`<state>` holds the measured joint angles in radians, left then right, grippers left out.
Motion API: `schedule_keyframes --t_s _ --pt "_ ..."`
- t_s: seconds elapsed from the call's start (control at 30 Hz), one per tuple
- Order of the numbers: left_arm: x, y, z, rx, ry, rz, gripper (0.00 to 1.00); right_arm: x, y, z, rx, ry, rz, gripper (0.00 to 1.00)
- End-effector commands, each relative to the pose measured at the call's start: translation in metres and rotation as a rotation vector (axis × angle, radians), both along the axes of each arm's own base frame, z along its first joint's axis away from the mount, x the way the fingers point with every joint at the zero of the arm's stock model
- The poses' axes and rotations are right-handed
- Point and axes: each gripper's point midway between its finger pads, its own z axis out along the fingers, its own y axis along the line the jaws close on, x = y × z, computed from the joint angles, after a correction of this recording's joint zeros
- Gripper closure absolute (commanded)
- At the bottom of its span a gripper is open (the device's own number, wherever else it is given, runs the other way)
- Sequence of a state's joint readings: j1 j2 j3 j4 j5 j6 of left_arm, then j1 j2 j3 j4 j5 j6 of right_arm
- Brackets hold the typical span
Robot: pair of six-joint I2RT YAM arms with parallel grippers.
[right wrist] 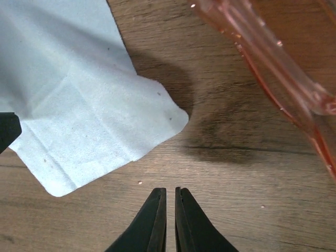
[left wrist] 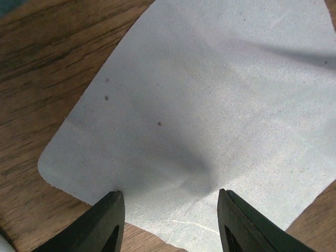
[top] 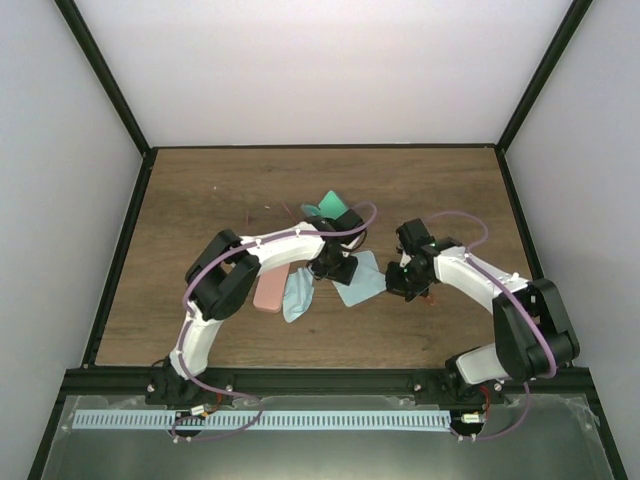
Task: Organize the sunglasses
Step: Adjust the glasses cleaning cloth at the center of the board.
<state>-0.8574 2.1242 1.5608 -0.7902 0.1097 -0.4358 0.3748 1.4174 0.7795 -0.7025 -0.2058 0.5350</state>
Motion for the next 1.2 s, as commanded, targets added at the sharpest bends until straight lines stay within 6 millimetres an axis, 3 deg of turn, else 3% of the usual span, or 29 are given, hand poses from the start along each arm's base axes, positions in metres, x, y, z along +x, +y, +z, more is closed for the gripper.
schedule_keyframes --t_s 0.0,0.13,0.27,0.3,0.4,0.53,0.57,0.7,0.93,1.03,1.17 --pt "-0.035 0.035 -0.027 0.135 0.153 -0.035 0.49 -0.002 0.008 0.005 0.043 -0.013 0.01 0.94" --pt "-0.041 0.042 -0.029 0.152 0.163 -0.046 0.49 -0.001 0.01 0.011 0.054 -0.026 0.011 0.9" --pt "-0.049 0.052 -0.029 0.165 0.171 -0.063 0.49 0.015 0.015 0.029 0.072 -0.083 0.017 0.55" --pt "-0.051 0.055 -0.029 0.173 0.175 -0.068 0.49 0.019 0.017 0.033 0.074 -0.098 0.017 0.54" --pt "-0.055 0.06 -0.029 0.18 0.175 -0.075 0.49 0.044 0.028 0.045 0.103 -0.152 0.026 0.62" --pt "-0.055 0.058 -0.028 0.167 0.176 -0.076 0.49 0.075 0.05 0.042 0.148 -0.148 0.055 0.93" --pt "-0.054 0.056 -0.027 0.161 0.173 -0.076 0.49 0.082 0.055 0.041 0.161 -0.149 0.061 0.97" --pt "-0.05 0.052 -0.021 0.144 0.158 -0.079 0.49 0.099 0.072 0.03 0.215 -0.127 0.079 0.99" --pt "-0.049 0.052 -0.02 0.147 0.153 -0.083 0.47 0.093 0.087 0.006 0.263 -0.053 0.12 0.99" --pt "-0.048 0.05 -0.019 0.139 0.149 -0.078 0.46 0.082 0.08 0.001 0.246 -0.043 0.116 0.99" --pt "-0.045 0.048 -0.018 0.137 0.146 -0.078 0.45 0.055 0.063 -0.023 0.201 0.023 0.099 0.98"
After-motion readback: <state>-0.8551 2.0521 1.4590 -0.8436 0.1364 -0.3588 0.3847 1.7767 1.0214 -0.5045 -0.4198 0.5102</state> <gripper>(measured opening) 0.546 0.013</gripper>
